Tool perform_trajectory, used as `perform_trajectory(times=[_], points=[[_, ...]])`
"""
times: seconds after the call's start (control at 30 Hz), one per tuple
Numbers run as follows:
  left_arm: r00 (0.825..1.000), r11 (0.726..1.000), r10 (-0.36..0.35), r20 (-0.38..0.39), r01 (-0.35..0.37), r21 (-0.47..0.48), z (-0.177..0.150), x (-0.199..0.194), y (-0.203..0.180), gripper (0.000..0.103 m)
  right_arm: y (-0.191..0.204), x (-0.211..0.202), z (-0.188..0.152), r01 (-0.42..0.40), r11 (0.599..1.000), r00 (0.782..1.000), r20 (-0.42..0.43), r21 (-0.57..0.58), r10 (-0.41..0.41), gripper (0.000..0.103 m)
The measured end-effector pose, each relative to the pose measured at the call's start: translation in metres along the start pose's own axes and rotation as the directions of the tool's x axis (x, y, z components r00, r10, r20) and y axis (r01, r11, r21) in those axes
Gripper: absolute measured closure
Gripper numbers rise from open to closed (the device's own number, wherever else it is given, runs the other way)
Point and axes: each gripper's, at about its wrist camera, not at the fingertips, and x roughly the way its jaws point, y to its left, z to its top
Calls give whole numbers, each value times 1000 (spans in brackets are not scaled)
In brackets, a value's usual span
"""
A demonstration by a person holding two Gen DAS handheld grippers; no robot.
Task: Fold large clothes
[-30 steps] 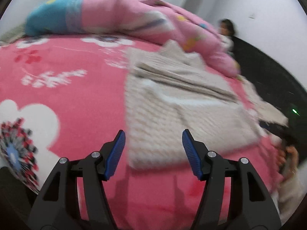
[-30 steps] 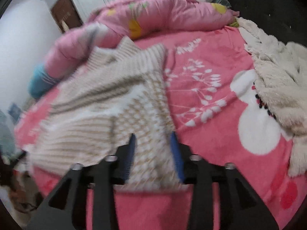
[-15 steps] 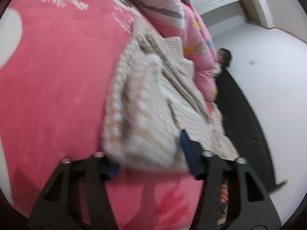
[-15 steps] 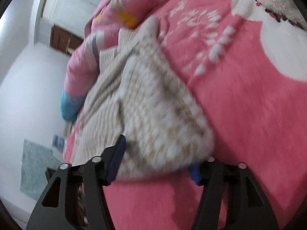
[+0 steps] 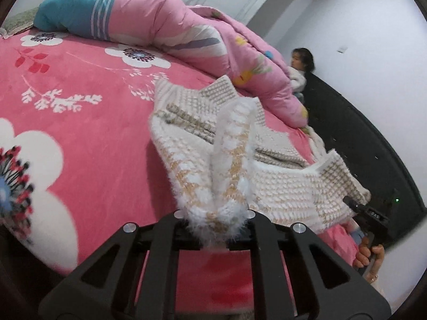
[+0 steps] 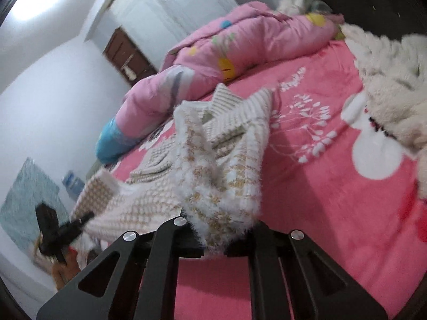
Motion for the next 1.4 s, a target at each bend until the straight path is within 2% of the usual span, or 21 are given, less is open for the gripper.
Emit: perform_trajectory(times=[0.07,0.1,0.13,0.2,0.27,0.33,0.4,0.47,0.53,0.6,0.67,0.73,0.8,0.9,1.03,1.17,1.2,1.27,1.3,1.33,1.4], points=[[999,1000,-13,-36,12,-28,-12,-8,6,91,-3,-15,-18,-17,1000,999,-51,-3,17,93],[998,999,-17,-56,14,-53,-20,-8,13,85,-8,-16,-27,-14,1000,995,-99,-1,14,90],[996,996,-2,-88,-6,-84,-32,-6,24,82,-12,-13,-34,-8,1000,990,-143,0,8,84],[989,990,23,-148,-43,-138,-50,1,49,71,-30,-3,-54,99,995,958,-269,-10,-98,67],[977,968,58,-205,-105,-229,-61,0,81,70,-40,4,-61,200,978,908,-363,-64,-209,66],[982,960,104,-160,-141,-243,-56,-20,95,68,-40,-8,-53,205,972,902,-364,-112,-232,61],[981,959,168,-92,-184,-214,-44,-42,96,66,-33,-31,-31,256,953,913,-283,-162,-293,60],[980,966,193,-38,-197,-166,-34,-52,86,65,-23,-43,-14,238,958,942,-203,-163,-269,60],[988,983,157,3,-156,-93,-26,-49,62,65,-7,-35,-7,194,963,963,-152,-185,-224,60],[998,997,68,-10,-68,-25,-25,-32,35,63,21,-5,-14,103,963,972,-180,-250,-151,60],[997,998,9,-81,-4,66,-31,2,-2,62,43,26,-24,40,950,965,-236,-310,-118,60],[988,992,15,-155,5,128,-39,36,-28,62,63,63,-34,0,936,950,-292,-351,-109,60],[976,985,28,-216,10,172,-45,64,-45,62,67,93,-33,-39,947,934,-349,-318,-79,59],[967,966,98,-237,-36,256,-49,94,-63,62,74,123,-27,-29,938,917,-383,-345,-112,55],[956,957,145,-253,-71,281,-51,108,-61,62,83,141,-38,-31,913,894,-419,-407,-157,48],[950,936,193,-246,-103,335,-57,112,-63,64,80,145,-40,-51,915,875,-459,-399,-151,48],[948,930,206,-241,-114,348,-59,113,-64,69,79,145,-41,-57,920,870,-472,-388,-145,50],[945,912,246,-216,-150,381,-63,114,-67,79,76,144,-44,-75,923,867,-482,-377,-127,71],[944,905,260,-204,-165,391,-64,112,-68,93,75,142,-46,-96,927,863,-495,-362,-104,87],[941,897,279,-191,-184,401,-65,112,-68,102,76,140,-48,-110,929,862,-499,-354,-88,91],[947,901,265,-182,-176,397,-62,109,-68,103,85,134,-50,-90,909,881,-458,-407,-118,94]])
